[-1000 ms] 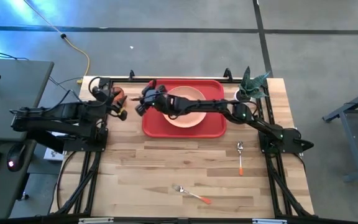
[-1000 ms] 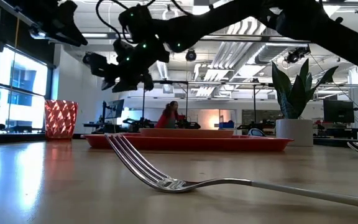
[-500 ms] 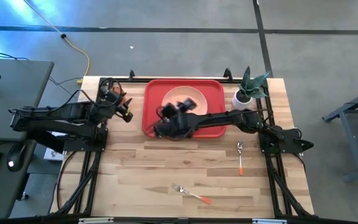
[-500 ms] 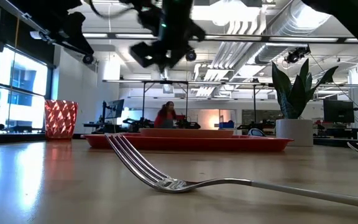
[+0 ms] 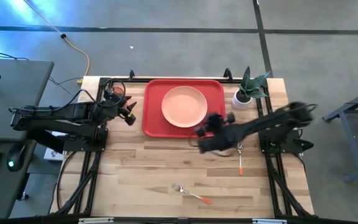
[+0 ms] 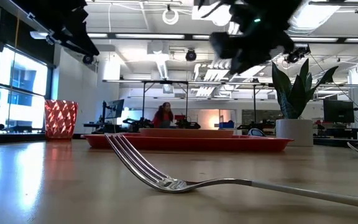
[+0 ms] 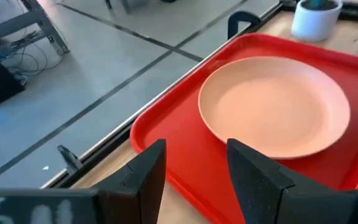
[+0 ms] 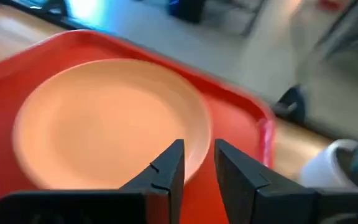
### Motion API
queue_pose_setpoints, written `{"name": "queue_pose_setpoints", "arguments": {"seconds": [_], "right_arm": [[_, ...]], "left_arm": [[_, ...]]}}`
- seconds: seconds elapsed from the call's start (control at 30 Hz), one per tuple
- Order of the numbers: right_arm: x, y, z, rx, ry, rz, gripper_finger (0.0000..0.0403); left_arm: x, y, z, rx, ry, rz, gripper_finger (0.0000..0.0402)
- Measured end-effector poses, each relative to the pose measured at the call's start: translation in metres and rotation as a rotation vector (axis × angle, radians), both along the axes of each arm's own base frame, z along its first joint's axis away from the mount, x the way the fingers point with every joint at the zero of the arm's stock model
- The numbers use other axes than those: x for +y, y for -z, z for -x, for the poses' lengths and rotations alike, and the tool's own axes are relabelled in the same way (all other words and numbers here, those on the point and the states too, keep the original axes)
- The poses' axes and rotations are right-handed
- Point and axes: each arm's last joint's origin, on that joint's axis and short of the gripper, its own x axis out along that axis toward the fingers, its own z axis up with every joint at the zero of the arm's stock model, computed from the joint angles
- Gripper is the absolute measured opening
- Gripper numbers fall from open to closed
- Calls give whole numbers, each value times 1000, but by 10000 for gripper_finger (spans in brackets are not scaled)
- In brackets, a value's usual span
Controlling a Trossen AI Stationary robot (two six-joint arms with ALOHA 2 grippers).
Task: Pick and place plate/cup/fork/spoon on tray
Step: Put the orange cup to the left on the red tray
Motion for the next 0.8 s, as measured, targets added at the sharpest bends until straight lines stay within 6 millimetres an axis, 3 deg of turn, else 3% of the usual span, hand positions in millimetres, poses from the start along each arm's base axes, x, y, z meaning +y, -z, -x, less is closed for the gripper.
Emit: {"name": "queue_pose_setpoints", "arguments": {"seconds": [0.13,0.3,0.47,0.6,0.8], "right_arm": [[-3,-1,36,-193,-177,-150,54],[-7,8,61,-490,-497,-235,31],[-16,28,81,-607,-534,-244,29],[-22,32,85,-608,-545,-274,57],[-26,18,77,-604,-621,-252,133]], "left_arm": [[4,5,-6,22,-37,17,158],[22,19,-17,100,-87,85,158],[46,21,-16,87,-158,202,151],[71,21,-9,81,-214,296,133],[94,34,0,71,-241,508,119]]}}
